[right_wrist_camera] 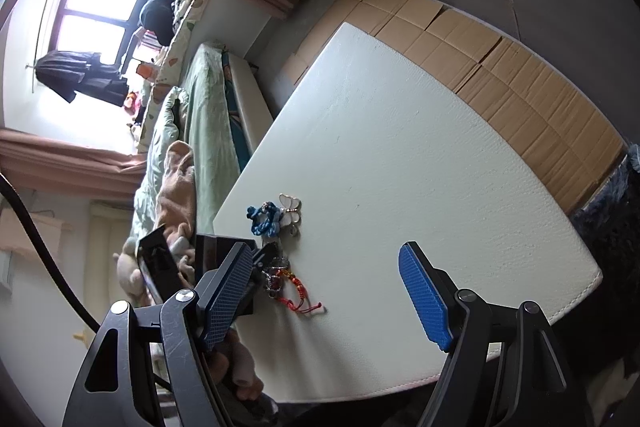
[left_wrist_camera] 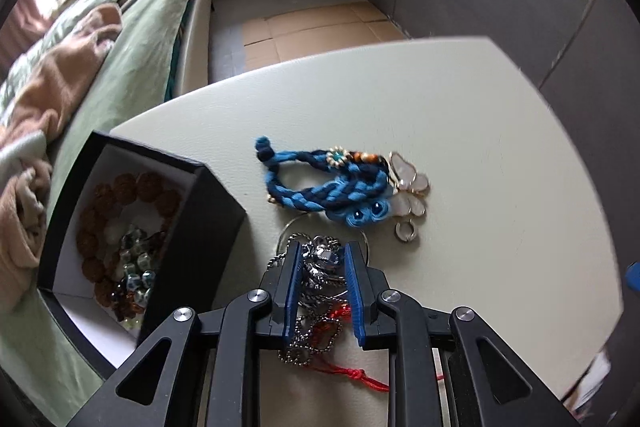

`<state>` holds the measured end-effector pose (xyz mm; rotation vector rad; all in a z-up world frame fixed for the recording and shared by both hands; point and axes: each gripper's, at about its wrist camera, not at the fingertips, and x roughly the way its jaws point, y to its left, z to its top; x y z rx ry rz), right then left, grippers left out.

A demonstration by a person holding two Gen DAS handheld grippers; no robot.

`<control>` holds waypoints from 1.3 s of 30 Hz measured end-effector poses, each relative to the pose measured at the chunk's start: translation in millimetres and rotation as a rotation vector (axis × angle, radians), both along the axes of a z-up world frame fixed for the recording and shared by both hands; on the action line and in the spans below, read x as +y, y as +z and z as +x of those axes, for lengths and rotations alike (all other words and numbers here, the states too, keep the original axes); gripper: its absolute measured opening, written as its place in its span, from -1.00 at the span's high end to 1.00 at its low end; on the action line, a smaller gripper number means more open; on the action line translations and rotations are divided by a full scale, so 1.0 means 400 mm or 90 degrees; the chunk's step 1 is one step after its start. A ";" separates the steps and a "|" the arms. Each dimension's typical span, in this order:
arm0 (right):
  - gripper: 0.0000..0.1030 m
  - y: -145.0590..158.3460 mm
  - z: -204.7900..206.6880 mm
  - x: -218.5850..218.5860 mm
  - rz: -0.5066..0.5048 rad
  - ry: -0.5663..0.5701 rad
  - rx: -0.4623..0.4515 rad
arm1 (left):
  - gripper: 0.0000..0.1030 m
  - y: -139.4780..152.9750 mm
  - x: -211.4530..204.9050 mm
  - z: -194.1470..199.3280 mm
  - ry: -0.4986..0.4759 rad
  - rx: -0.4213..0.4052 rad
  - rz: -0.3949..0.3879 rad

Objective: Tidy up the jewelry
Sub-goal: 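Close the left tool on the silver chain necklace and lift it, then carry the necklace toward the box with the left tool while the right tool grips the red bracelet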

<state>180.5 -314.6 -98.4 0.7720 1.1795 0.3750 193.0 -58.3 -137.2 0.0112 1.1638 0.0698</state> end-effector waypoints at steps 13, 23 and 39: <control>-0.48 -0.001 -0.001 -0.001 -0.005 0.001 0.001 | 0.54 0.001 0.016 -0.011 -0.020 -0.006 -0.018; -0.48 -0.003 0.000 0.086 -0.026 0.073 -0.010 | 0.71 0.061 0.053 -0.041 -0.001 -0.063 -0.087; -0.13 -0.017 -0.012 0.271 -0.150 0.191 -0.059 | 0.71 0.288 0.170 -0.126 0.047 -0.216 -0.175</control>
